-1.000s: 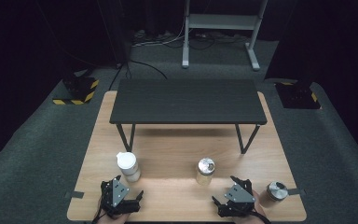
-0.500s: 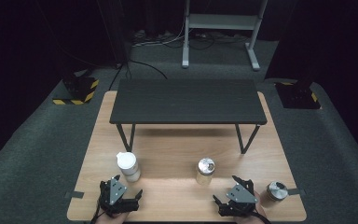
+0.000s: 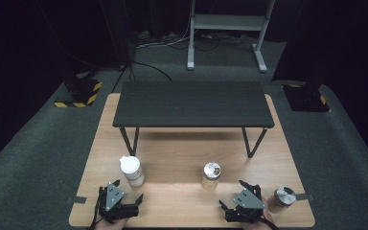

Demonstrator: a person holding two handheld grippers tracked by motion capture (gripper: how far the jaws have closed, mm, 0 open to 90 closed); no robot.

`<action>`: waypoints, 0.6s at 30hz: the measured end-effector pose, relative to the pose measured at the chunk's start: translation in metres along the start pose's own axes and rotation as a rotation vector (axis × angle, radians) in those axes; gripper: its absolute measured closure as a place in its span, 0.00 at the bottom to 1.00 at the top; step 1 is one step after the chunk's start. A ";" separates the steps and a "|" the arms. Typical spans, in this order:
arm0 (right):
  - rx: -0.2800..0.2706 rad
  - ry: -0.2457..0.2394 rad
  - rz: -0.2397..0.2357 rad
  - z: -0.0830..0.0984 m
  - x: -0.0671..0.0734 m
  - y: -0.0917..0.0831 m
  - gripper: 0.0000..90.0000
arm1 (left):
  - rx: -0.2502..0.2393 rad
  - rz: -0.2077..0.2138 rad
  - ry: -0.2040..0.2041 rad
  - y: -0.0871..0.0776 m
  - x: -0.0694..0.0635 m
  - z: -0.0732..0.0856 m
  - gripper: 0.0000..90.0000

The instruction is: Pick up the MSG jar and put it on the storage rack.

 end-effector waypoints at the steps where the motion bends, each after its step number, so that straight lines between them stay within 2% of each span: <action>1: 0.000 0.000 0.000 0.000 0.000 0.000 0.01 | -0.007 -0.003 0.002 -0.001 0.001 -0.001 0.01; 10: 0.000 0.000 -0.005 0.000 0.000 0.000 0.01 | -0.038 -0.008 -0.031 -0.009 0.005 -0.005 0.01; 18: 0.006 -0.011 -0.005 0.000 0.001 0.000 0.01 | -0.071 -0.004 -0.039 -0.013 0.004 -0.012 0.01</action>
Point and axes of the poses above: each handheld gripper's, and its own axes: y roughly forward along the jaws, z roughly out of its underside, x roughly to its left, the point moved 1 cm from there along y, roughly forward along the jaws, and after that the axes turned 9 degrees about -z, right-handed, at the moved point
